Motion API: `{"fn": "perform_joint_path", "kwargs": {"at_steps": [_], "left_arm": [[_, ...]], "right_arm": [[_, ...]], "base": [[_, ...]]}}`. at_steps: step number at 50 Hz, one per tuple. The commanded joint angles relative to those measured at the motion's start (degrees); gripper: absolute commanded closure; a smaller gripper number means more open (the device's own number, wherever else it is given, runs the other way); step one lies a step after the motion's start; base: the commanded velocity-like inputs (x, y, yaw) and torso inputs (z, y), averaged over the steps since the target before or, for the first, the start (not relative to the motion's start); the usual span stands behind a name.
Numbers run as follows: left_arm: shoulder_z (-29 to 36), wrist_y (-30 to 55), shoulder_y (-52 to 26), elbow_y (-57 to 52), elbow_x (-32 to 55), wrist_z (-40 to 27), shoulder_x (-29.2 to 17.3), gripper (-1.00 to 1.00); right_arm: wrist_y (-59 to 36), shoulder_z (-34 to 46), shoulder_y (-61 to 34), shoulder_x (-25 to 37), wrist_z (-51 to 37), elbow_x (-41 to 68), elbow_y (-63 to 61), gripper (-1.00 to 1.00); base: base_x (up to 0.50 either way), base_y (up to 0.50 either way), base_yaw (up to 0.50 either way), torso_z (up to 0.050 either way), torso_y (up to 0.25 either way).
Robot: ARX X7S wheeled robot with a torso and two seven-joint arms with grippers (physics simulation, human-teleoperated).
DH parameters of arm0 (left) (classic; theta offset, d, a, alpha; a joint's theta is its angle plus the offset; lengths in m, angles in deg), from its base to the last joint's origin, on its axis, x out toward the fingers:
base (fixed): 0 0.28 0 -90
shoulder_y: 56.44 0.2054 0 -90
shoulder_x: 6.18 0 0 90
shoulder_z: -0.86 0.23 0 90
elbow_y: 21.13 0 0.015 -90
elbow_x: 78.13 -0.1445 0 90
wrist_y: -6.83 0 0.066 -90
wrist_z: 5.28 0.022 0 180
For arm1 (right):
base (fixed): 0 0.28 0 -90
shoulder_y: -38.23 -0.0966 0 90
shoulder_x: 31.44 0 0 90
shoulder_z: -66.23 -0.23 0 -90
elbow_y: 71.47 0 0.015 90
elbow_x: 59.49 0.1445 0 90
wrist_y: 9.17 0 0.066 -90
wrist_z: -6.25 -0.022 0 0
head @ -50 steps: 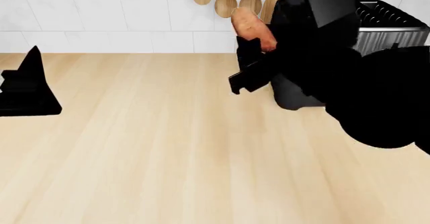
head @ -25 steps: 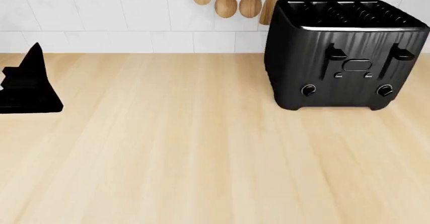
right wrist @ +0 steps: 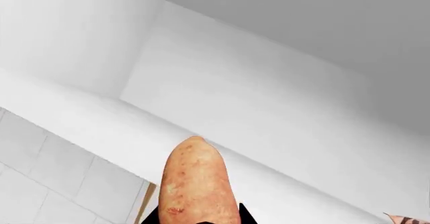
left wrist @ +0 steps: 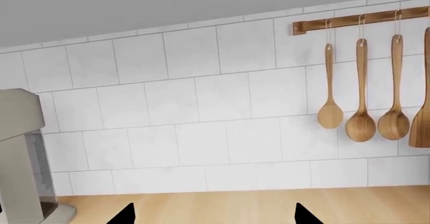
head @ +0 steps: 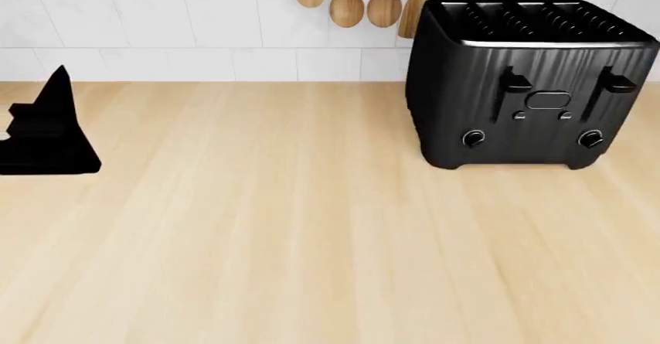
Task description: Pick the sweet potato from the counter and place it in the cabinet.
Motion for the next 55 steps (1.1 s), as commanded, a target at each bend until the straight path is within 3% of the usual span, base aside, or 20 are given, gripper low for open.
{"fn": "perform_joint_path", "kwargs": {"at_steps": [1,21,38,42,48,55], "left_arm": [[-0.5,-0.5,0.6,-0.4,0.6,-0.2,-0.5,-1.00],[0.1,-1.4,0.3,-0.4,1.3,-0.9,-1.2,-1.00],[1.1,-1.7,-0.3,-0.1,1.1,-1.1,-1.6,-1.00],[1.6,-1.7,-0.5,0.1,0.7,-1.0,-1.4,-1.00],[2.5,-1.6,-0.8,0.3,-0.2,-0.7,-1.0,-1.00],[2.2,-1.5,0.1,0.4,-1.9,0.6,-0.3,-1.00]], "right_arm": [[5.2,6.9,-4.0,-3.9,10.0,-11.6,14.6,1.00],[7.2,9.1,-12.9,-8.3,15.9,-16.3,26.3,1.00],[13.5,14.8,-21.2,-19.0,28.4,-25.5,53.4,1.00],[12.3,9.7,-21.5,-23.3,34.2,-35.7,61.0,1.00],[9.4,-4.5,-21.5,-28.3,42.0,-56.9,68.8,1.00],[8.5,-1.5,-21.5,-28.3,41.3,-53.4,70.5,1.00]], "base": [[0.00,0.00,0.00,0.000,0.000],[0.00,0.00,0.00,0.000,0.000],[0.00,0.00,0.00,0.000,0.000],[0.00,0.00,0.00,0.000,0.000],[0.00,0.00,0.00,0.000,0.000],[0.00,0.00,0.00,0.000,0.000]]}}
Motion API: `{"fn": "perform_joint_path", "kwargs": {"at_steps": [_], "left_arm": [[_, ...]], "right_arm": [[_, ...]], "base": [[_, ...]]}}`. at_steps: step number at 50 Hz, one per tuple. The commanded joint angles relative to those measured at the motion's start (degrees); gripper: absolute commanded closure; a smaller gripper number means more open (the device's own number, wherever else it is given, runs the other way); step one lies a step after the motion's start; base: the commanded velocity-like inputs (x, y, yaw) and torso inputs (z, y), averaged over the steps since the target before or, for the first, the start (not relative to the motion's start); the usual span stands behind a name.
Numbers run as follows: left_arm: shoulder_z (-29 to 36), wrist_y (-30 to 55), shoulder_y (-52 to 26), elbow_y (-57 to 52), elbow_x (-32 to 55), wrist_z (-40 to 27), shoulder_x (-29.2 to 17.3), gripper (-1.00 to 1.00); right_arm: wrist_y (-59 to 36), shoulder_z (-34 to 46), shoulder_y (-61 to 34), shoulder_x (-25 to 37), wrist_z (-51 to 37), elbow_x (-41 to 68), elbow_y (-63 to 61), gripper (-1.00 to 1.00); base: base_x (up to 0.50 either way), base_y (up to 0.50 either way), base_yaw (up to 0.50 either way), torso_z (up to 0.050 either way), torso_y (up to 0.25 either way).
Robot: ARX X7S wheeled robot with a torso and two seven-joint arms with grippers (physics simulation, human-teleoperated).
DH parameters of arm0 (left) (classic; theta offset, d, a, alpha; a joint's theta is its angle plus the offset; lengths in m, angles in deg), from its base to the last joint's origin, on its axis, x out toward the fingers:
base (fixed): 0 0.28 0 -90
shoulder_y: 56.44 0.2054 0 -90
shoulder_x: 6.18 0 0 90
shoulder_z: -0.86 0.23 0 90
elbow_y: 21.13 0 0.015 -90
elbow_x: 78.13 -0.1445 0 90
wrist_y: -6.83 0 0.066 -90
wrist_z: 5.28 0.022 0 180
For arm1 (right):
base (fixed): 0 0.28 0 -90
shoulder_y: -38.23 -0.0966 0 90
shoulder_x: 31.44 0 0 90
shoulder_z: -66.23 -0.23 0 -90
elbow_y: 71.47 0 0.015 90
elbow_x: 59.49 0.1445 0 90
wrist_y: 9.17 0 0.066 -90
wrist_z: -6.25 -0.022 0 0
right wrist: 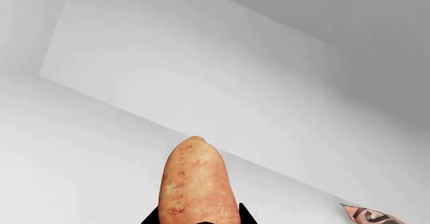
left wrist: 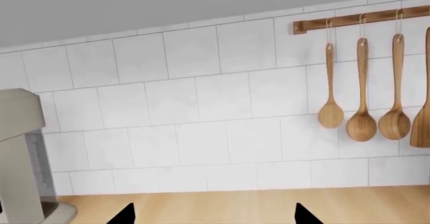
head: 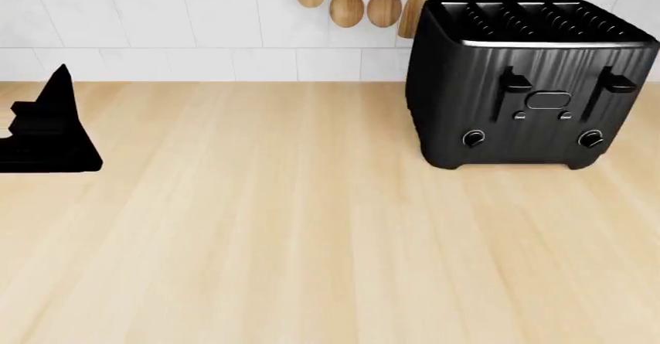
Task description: Pick the sweet potato from the counter and place it in the cabinet.
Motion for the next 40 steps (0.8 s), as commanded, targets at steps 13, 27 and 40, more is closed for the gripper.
{"fn": "perform_joint_path", "kwargs": {"at_steps": [13,27,40], "left_arm": [[-1.0,-0.3,2.0,0.0,-2.3,2.1,0.6,-1.00],[-2.0,-0.7,3.1,-0.1,-2.7,2.8,0.5,-1.00],[-0.9,-0.9,2.5,0.1,-3.5,3.0,0.8,-1.00]], "right_arm": [[0.8,5.7,-1.0,-4.1,4.1,0.6,12.3,1.00],[2.1,9.6,-1.0,-4.0,3.1,4.6,12.3,-1.00],[-12.2,-2.1,2.8,5.6,-6.6,10.8,-19.8,-1.00]], "base": [[0.00,0.00,0.00,0.000,0.000],[0.01,0.00,0.00,-0.002,0.000],[0.00,0.00,0.00,-0.001,0.000]]}}
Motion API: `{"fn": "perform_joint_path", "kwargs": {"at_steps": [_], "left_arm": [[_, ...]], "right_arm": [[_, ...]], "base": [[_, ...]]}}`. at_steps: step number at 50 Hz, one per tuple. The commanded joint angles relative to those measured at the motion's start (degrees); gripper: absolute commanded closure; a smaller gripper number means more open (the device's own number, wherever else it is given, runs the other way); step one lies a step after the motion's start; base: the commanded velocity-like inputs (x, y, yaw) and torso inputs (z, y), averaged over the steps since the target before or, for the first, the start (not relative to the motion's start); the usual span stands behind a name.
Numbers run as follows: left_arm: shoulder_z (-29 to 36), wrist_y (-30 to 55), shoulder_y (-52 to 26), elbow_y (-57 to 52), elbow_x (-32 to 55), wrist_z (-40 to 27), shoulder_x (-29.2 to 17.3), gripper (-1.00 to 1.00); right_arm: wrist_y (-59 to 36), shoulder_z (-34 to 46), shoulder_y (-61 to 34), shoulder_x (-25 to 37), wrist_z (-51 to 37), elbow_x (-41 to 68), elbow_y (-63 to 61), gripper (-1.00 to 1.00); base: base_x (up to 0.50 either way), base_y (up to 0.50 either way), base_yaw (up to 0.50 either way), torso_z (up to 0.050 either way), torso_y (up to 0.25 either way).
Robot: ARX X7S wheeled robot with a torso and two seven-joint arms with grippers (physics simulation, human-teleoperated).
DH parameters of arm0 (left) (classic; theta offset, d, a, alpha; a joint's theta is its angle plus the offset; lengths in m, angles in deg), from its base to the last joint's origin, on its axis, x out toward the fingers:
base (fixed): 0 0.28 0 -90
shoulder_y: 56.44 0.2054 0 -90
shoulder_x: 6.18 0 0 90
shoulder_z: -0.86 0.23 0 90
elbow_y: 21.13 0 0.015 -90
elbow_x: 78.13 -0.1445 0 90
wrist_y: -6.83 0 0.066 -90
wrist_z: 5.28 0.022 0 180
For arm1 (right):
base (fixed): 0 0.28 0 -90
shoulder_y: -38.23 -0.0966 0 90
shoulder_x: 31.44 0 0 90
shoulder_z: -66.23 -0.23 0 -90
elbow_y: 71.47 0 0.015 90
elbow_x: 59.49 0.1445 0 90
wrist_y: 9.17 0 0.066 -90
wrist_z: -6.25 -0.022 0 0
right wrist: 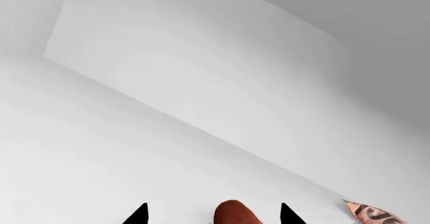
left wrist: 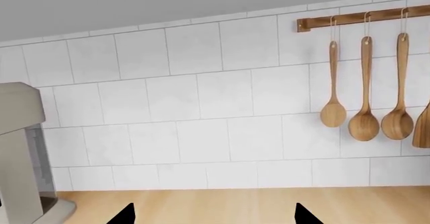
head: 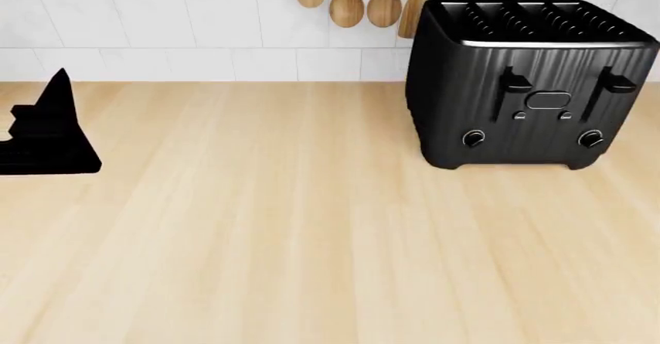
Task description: Pick the sweet potato from the counter and place it in the cabinet.
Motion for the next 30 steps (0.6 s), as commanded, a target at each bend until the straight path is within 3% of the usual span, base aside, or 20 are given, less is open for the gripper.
{"fn": "perform_joint_path", "kwargs": {"at_steps": [1,16,24,30], "left_arm": [[1.1,-0.2,-0.6,0.2,-0.6,0.1,0.3,-1.00],[3.1,-0.3,-1.9,0.7,-1.0,-0.4,0.4,-1.00],[3.7,-0.3,-1.7,0.8,-2.3,0.6,1.0,-1.00],[3.9,-0.4,-1.7,0.8,-2.5,0.8,1.0,-1.00]], "right_arm": [[-11.0,-8.1,2.9,6.9,-5.9,8.1,-20.1,-1.00],[-23.1,-17.7,4.3,12.0,-14.9,13.9,-39.7,-1.00],[-31.7,-24.5,9.7,13.7,-21.2,19.2,-53.0,-1.00],[-32.5,-25.4,11.0,14.9,-26.8,26.0,-56.0,-1.00]], "base": [[0.00,0.00,0.00,0.000,0.000],[0.00,0.00,0.00,0.000,0.000],[0.00,0.00,0.00,0.000,0.000],[0.00,0.00,0.00,0.000,0.000]]}}
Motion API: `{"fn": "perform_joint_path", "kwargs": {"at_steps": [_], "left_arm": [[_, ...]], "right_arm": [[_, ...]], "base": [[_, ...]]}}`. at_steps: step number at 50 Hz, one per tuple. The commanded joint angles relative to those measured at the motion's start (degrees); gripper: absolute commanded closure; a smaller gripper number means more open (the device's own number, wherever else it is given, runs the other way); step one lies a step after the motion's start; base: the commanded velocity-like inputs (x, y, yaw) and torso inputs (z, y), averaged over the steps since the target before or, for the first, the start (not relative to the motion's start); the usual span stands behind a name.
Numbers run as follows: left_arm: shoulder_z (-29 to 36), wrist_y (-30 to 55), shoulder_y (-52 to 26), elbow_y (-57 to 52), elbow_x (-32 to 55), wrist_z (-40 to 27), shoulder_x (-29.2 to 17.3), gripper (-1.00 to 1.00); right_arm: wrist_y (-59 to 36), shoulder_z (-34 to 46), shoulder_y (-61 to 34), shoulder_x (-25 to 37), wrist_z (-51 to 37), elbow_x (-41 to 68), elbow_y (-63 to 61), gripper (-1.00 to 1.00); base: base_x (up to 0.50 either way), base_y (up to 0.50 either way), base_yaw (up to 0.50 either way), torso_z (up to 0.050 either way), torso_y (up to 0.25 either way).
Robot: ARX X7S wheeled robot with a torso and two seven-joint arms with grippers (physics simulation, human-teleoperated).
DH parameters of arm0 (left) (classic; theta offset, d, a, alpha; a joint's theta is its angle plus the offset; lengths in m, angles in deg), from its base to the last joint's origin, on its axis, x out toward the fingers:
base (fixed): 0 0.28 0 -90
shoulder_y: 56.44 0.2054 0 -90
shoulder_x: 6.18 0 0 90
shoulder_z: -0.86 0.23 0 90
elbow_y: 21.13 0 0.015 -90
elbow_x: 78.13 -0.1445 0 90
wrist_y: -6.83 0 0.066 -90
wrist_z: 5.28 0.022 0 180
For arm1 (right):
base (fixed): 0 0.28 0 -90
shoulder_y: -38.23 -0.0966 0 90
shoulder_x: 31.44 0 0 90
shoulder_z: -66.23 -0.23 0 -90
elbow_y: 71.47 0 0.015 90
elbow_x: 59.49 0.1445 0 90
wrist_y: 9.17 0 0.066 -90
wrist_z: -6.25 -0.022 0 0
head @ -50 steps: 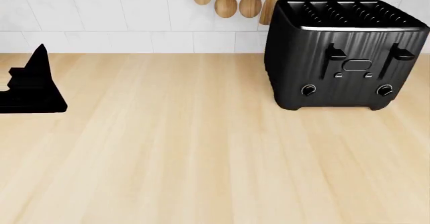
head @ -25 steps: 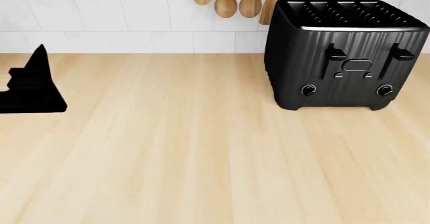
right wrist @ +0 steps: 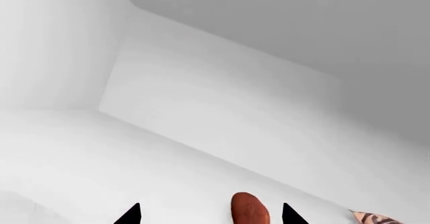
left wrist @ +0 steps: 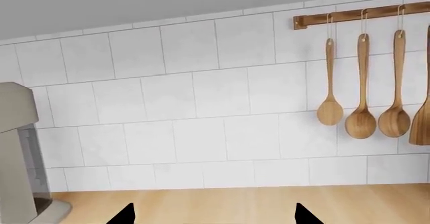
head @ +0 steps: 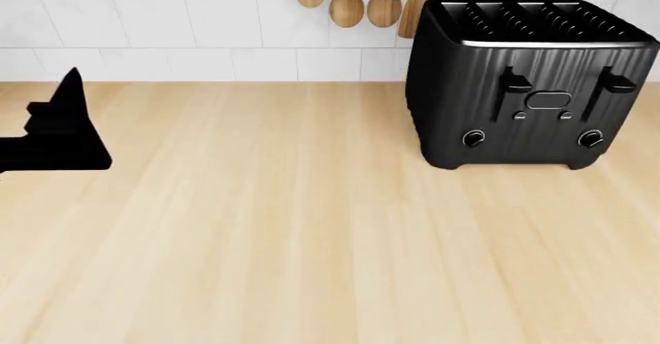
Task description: Pick the sweet potato from the counter and place it in the cabinet.
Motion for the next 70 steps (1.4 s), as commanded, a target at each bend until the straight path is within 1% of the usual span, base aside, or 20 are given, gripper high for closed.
{"fn": "perform_joint_path", "kwargs": {"at_steps": [1,2,5,10,14,20,28,32,39,52,63,70], "left_arm": [[0.7,-0.1,-0.1,0.1,-0.7,0.5,0.2,-1.00],[0.7,-0.2,-0.1,0.1,-0.7,0.5,0.2,-1.00],[1.0,-0.1,-0.2,0.1,-1.1,0.8,0.4,-1.00],[1.3,-0.2,-0.3,0.1,-1.3,0.9,0.4,-1.00],[1.4,-0.3,-0.3,0.1,-1.4,1.0,0.5,-1.00],[1.6,-0.5,-0.3,0.0,-1.3,1.1,0.5,-1.00],[2.3,-0.6,-0.3,-0.1,-1.7,1.3,0.8,-1.00],[2.6,-0.6,-0.4,-0.1,-1.8,1.3,0.8,-1.00],[3.8,-0.5,-1.2,0.1,-2.2,1.0,1.2,-1.00],[3.5,-1.0,-0.8,0.0,-2.3,1.2,1.0,-1.00],[3.7,-1.2,-0.9,-0.1,-2.3,1.5,0.8,-1.00],[6.7,-0.5,-4.0,-0.4,-1.4,0.5,0.8,-1.00]], "right_arm": [[-5.8,-4.8,3.4,2.7,-8.8,9.2,-10.7,-1.00],[-5.7,-4.7,3.4,2.8,-9.1,9.7,-10.7,-1.00],[-6.2,-7.5,6.7,6.3,-24.7,29.3,-15.9,-1.00],[-5.5,-8.9,9.4,8.8,-40.1,46.8,-19.6,-1.00],[-3.7,-8.8,11.9,10.8,-48.7,56.6,-23.5,-1.00],[-0.5,-8.5,15.1,13.3,-55.0,63.8,-28.5,-1.00],[2.3,-8.8,23.0,15.3,-57.5,66.6,-35.5,-1.00],[3.5,-8.6,25.1,15.6,-58.3,67.7,-37.2,-1.00],[5.2,-4.3,28.8,14.1,-61.2,70.9,-40.3,-1.00],[6.5,-2.6,35.4,14.1,-61.8,69.9,-44.4,-1.00],[7.5,-5.8,38.9,16.5,-60.4,67.6,-48.4,-1.00],[8.0,-7.2,41.2,17.2,-59.3,66.2,-50.4,-1.00]], "base": [[0.00,0.00,0.00,0.000,0.000],[0.00,0.00,0.00,0.000,0.000],[0.00,0.00,0.00,0.000,0.000],[0.00,0.00,0.00,0.000,0.000],[0.00,0.00,0.00,0.000,0.000],[0.00,0.00,0.00,0.000,0.000],[0.00,0.00,0.00,0.000,0.000],[0.00,0.00,0.00,0.000,0.000],[0.00,0.00,0.00,0.000,0.000],[0.00,0.00,0.00,0.000,0.000],[0.00,0.00,0.00,0.000,0.000],[0.00,0.00,0.00,0.000,0.000]]}}
